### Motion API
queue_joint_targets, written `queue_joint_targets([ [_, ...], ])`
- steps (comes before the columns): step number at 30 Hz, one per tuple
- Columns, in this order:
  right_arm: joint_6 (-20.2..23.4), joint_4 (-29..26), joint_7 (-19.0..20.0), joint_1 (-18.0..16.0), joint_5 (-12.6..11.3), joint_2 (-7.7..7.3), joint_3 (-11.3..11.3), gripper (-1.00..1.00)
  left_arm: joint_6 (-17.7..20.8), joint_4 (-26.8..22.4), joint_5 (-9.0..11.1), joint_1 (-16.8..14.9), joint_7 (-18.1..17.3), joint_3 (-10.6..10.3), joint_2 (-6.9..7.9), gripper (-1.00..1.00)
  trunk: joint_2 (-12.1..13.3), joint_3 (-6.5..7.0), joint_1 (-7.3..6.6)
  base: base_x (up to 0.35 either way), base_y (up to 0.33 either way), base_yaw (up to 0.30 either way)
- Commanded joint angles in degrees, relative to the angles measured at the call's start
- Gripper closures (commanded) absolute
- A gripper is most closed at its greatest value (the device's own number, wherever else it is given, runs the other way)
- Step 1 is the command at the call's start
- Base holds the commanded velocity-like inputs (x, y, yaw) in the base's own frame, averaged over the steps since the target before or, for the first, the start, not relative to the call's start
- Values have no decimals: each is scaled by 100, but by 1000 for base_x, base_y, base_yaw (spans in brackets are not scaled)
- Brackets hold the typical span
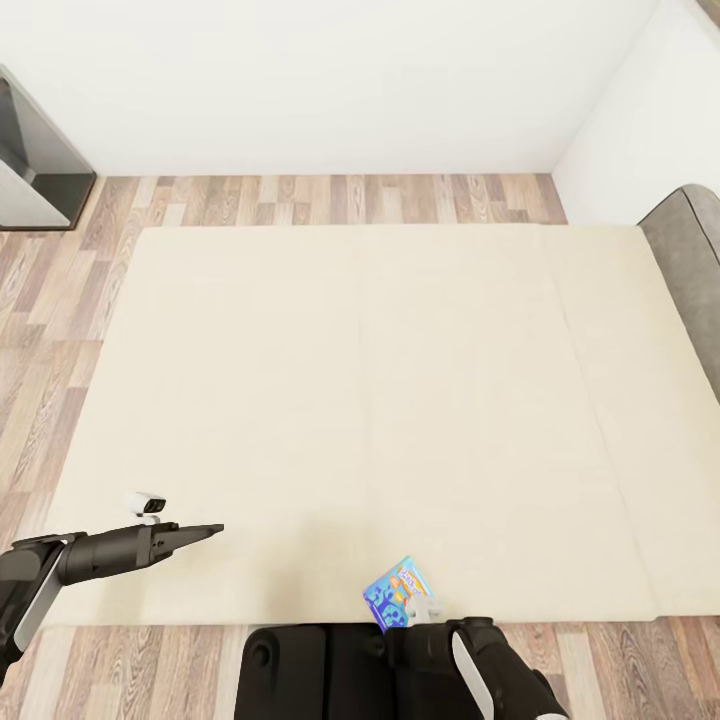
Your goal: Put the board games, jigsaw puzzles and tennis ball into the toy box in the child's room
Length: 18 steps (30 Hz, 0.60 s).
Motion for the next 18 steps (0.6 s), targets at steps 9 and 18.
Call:
queue_joint_targets([
  [9, -93, -18, 6, -15, -8, 21, 0, -100, 59, -1, 0, -1, -20, -2, 2, -100, -9, -12, 3, 0, 0, 0],
  [18, -203, -19, 6, -23, -8, 32, 0, -100, 60, -1, 0, -1, -20, -2, 2, -100, -9, -12, 3, 0, 0, 0],
])
